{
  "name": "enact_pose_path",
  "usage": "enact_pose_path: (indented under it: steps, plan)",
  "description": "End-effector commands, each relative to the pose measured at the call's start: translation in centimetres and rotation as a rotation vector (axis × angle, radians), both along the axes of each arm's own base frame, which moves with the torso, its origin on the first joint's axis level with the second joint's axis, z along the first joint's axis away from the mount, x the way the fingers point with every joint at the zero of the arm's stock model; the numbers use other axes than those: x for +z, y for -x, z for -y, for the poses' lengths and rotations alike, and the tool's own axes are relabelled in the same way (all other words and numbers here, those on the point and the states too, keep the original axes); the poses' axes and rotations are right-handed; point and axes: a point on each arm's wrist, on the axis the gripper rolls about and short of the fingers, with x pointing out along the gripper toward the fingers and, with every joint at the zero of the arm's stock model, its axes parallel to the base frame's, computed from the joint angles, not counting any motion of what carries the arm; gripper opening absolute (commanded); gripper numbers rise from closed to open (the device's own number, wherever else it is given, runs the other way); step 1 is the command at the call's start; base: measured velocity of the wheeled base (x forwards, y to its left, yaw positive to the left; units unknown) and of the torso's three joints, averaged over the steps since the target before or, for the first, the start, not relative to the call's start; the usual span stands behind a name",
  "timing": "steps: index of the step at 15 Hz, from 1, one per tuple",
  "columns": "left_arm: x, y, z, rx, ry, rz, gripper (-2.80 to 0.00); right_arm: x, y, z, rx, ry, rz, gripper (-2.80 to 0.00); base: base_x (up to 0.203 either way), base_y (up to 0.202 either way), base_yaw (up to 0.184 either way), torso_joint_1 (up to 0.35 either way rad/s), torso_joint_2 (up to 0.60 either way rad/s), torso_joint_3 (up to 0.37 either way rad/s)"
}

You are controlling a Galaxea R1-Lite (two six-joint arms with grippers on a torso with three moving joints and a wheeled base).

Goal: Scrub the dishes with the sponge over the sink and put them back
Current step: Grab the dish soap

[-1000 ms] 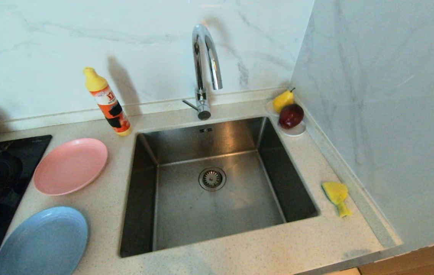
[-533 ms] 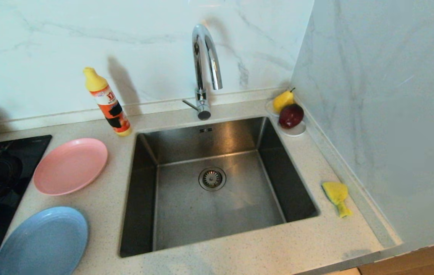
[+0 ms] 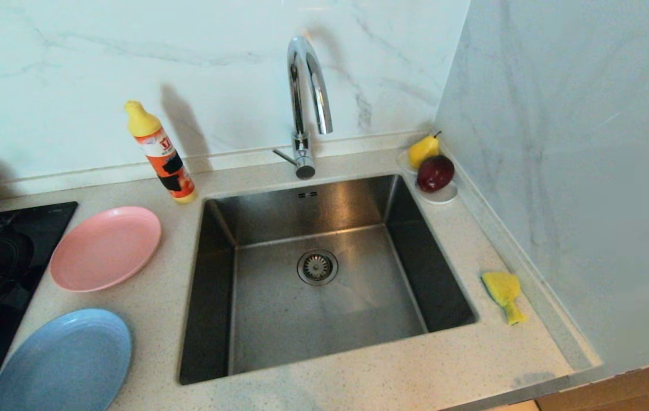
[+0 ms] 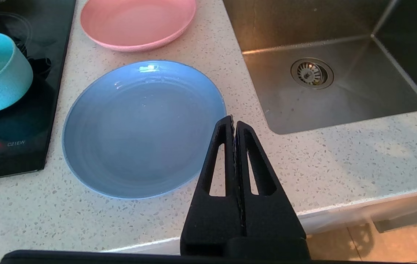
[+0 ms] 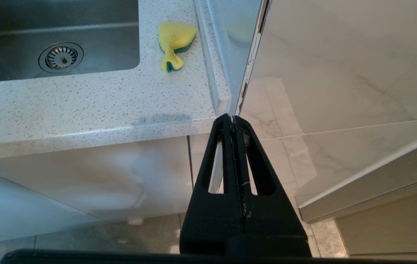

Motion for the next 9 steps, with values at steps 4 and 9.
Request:
enact_pose_path:
  steps: [4,9]
  plan:
    - [-0.4,-0.1,0.0,0.006,0.005,-0.025,-2.80,0.0,0.0,0.0,0.000,0.000,0.000,-2.80,0.000,0.000,0.000,0.000,0.00,0.000]
    - [5.0,-0.5,0.0,0.021,0.039,-0.042,-2.80,0.0,0.0,0.0,0.000,0.000,0.000,-2.80,0.000,0.000,0.000,0.000,0.00,0.000]
